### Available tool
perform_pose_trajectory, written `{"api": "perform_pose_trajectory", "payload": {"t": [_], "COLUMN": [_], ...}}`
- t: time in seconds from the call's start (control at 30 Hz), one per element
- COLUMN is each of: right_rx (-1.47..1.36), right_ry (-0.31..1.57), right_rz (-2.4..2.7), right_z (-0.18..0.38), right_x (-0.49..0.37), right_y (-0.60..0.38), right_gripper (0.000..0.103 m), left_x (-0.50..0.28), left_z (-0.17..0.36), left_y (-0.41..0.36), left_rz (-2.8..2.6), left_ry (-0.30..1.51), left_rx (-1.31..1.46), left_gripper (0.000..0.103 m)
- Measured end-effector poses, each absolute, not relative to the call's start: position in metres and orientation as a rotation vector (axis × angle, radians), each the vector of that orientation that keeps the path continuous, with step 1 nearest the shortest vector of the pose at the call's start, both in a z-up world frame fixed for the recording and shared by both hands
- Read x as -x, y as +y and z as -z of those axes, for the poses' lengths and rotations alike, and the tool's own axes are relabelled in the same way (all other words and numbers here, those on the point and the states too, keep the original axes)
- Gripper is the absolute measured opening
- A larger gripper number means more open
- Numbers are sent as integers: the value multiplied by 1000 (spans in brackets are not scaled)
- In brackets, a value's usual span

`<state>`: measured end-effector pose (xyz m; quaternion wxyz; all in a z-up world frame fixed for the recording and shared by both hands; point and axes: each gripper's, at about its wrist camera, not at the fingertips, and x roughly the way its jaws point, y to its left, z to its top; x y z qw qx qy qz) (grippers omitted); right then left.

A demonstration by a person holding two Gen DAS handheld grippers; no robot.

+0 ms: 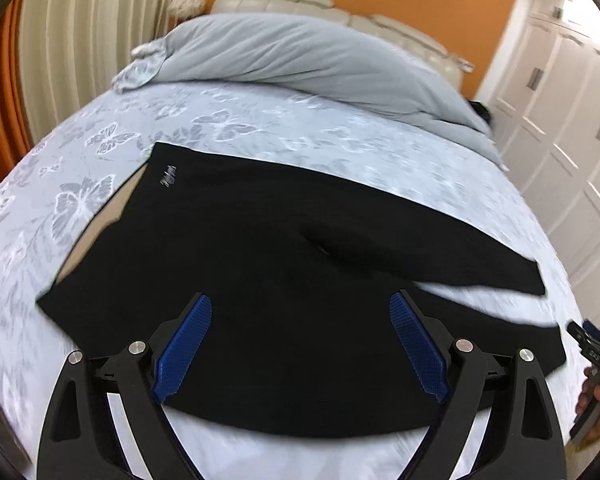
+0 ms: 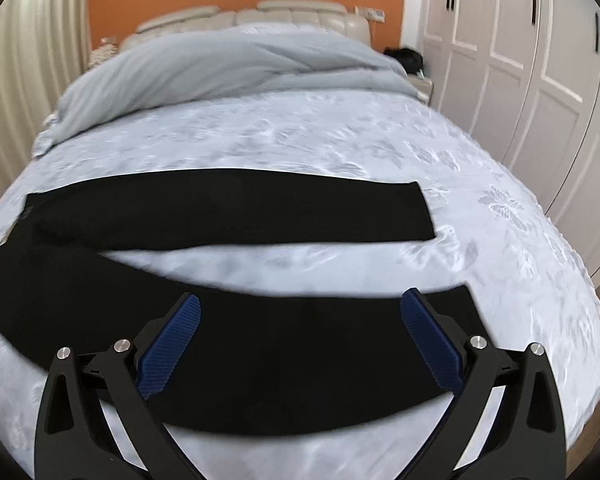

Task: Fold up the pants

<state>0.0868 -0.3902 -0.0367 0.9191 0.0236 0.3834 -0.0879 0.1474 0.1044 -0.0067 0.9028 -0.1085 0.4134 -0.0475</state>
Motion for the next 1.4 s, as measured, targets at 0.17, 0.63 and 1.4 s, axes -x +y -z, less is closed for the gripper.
{"api": "perform_pose_trajectory", "payload": {"t": [0.17,0.63,1.4], "right_rx": [-106,-244,-211], "right_ry": [856,928,709], "right_rz": [273,360,42], "right_z": [69,145,40], "right_x": [-169,-304,-55], "right_y": [-484,-557,-522], "right_gripper": [98,98,17], "left_x": [-260,-410,-154], "left_z": [31,122,3], "left_y": [175,244,252], "left_rz": [-115,-280,-61], "left_ry": [905,991,844], "left_rx": [226,234,237], "left_gripper": [89,87,7]}}
